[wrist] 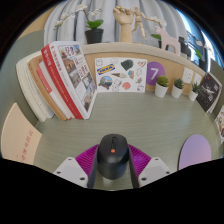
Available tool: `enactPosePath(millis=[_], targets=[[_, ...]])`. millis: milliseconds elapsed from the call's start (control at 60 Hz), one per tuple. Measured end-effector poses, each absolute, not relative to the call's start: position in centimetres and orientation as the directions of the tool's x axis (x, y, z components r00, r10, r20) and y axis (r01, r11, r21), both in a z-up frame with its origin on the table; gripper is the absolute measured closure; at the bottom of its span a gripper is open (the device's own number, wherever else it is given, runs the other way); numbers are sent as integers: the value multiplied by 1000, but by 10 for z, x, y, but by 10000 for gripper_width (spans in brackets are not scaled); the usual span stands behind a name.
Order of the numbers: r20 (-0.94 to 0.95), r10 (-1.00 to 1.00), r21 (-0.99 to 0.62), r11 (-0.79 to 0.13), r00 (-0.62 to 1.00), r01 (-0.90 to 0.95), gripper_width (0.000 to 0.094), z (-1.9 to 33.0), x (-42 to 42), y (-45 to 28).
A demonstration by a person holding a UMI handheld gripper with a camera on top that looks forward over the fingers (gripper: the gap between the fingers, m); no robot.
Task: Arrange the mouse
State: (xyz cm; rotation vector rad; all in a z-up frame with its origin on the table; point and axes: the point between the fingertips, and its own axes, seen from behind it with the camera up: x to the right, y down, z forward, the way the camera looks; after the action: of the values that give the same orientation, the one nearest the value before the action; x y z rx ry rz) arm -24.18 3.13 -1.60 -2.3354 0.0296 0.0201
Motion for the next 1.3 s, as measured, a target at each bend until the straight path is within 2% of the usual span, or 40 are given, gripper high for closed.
enactPosePath(millis=[317,383,433,683,767,850,967,1217,1300], targets=[[-54,48,-676,-737,997,-1,563,-16,-243,32],[-59,97,-649,-760,994,36,566,-10,-242,29],[-57,138,-670,-739,989,64,565,11,-238,32],[13,177,-830,-547,984,110,562,166,-146,28],[24,163,-865,-491,986,102,563,203,-105,17],[32,130,-882,-462,991,89,564,219,-60,4],[-3,83,-879,-475,997,37,565,200,-10,-11],[-16,62,-742,-670,998,30,567,67,32,-43],[-38,52,-705,-709,998,10,565,34,33,-52]])
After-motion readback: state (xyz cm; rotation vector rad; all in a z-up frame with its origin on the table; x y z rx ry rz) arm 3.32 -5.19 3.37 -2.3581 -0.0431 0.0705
